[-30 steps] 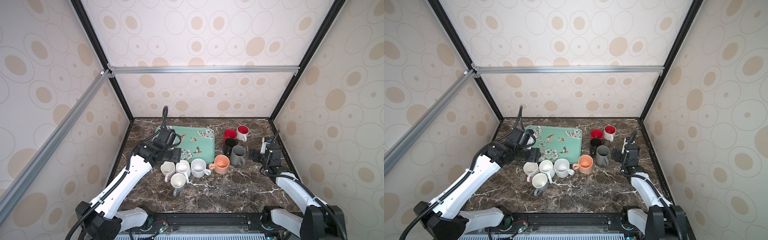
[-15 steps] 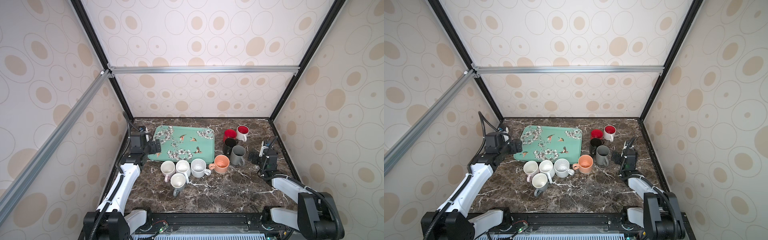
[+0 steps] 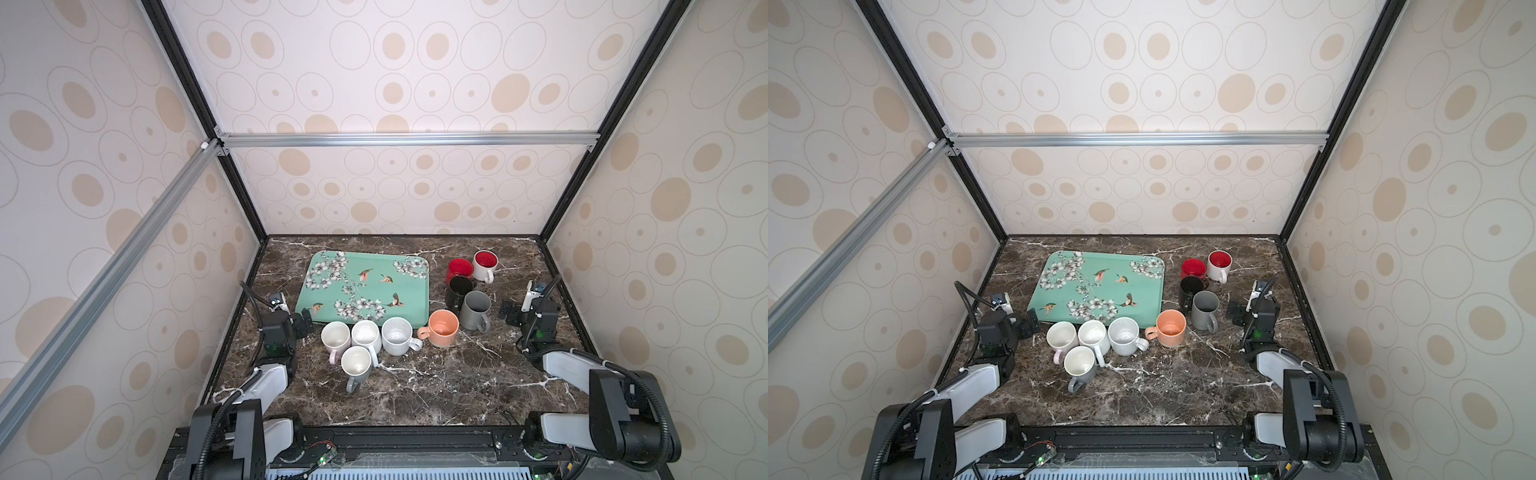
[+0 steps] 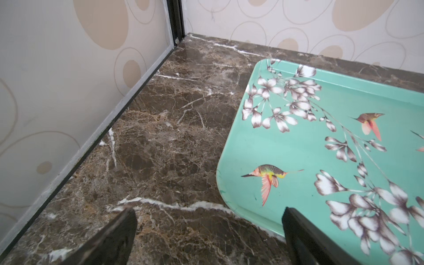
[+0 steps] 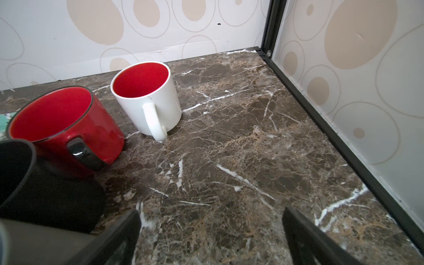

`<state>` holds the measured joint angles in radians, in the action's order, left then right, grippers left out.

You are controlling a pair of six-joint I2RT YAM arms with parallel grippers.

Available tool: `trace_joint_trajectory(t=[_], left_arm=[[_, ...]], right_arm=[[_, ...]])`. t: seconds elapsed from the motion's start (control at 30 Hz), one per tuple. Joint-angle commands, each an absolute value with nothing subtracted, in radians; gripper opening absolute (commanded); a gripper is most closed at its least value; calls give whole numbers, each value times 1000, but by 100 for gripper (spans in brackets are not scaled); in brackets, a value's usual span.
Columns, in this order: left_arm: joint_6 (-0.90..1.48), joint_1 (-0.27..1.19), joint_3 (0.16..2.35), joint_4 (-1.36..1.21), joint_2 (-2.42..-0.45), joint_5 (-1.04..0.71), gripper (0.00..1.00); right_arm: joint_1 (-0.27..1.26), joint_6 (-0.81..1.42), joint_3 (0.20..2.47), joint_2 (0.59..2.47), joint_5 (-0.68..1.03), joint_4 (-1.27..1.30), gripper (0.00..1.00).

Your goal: Turn the mug right side up

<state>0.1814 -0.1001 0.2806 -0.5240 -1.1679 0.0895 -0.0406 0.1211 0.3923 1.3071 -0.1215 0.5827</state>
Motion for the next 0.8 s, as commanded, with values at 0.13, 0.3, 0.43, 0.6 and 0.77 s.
trace_joint_trajectory(t=[0.13,0.3,0.43,0.6,0.77], left_arm=[[224,-94,194,-949,-1256,53,100],[207,-70,165,-1131,-1309,73,100],[136,-20,187,-1173,-1357,112,100],[41,29,179,-1288,-1417,151,100],[35,34,141,-1473,-1536,166,100]], right_arm=[[-43,99,372,1333,-28,671,100],[-43,68,360,1377,12,755,100],[-43,61,308,1488,32,962,100],[-43,61,318,1512,35,962,100],[-43,58,325,1517,41,952,100]])
